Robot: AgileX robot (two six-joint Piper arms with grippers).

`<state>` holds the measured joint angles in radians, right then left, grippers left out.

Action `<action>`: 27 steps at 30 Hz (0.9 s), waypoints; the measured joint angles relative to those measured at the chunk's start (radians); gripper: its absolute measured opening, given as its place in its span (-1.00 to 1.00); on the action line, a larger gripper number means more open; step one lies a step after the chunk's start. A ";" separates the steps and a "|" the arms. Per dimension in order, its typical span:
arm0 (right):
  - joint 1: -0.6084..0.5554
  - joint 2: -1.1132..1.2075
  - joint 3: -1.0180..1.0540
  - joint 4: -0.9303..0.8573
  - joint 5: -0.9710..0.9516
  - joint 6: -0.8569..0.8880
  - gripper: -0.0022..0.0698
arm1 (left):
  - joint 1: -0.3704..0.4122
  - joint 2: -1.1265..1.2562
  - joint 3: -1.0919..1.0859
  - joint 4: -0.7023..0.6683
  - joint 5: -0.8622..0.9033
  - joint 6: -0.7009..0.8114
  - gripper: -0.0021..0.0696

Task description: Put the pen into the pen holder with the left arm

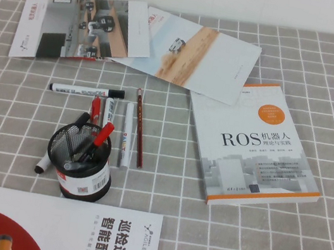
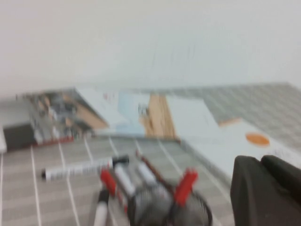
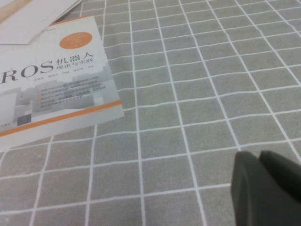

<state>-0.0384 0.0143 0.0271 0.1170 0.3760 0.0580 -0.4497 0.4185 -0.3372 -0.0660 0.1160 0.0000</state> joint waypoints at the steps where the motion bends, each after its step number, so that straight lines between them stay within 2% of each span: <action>1: 0.000 0.000 0.000 0.000 0.000 0.000 -0.98 | 0.000 -0.029 0.002 0.000 0.045 0.000 -0.94; 4: 0.000 0.000 0.000 0.000 0.000 0.000 -0.98 | 0.000 -0.121 0.002 0.000 0.189 0.000 -0.94; 8: 0.000 0.000 0.000 0.000 0.000 0.000 -0.98 | 0.000 -0.181 0.002 0.054 0.289 0.000 -0.95; 19: 0.000 0.000 0.000 0.000 0.000 0.000 -0.98 | 0.000 -0.191 0.002 0.154 0.311 -0.073 -0.95; 23: 0.000 0.000 0.000 0.000 0.000 0.000 -0.98 | 0.000 -0.192 0.006 0.268 0.308 -0.173 -0.95; 27: 0.000 0.000 0.000 0.000 0.000 0.000 -0.98 | 0.043 -0.235 0.011 0.283 0.308 -0.179 -0.95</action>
<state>-0.0384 0.0143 0.0271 0.1170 0.3760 0.0580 -0.4072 0.1834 -0.3266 0.2173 0.4241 -0.1791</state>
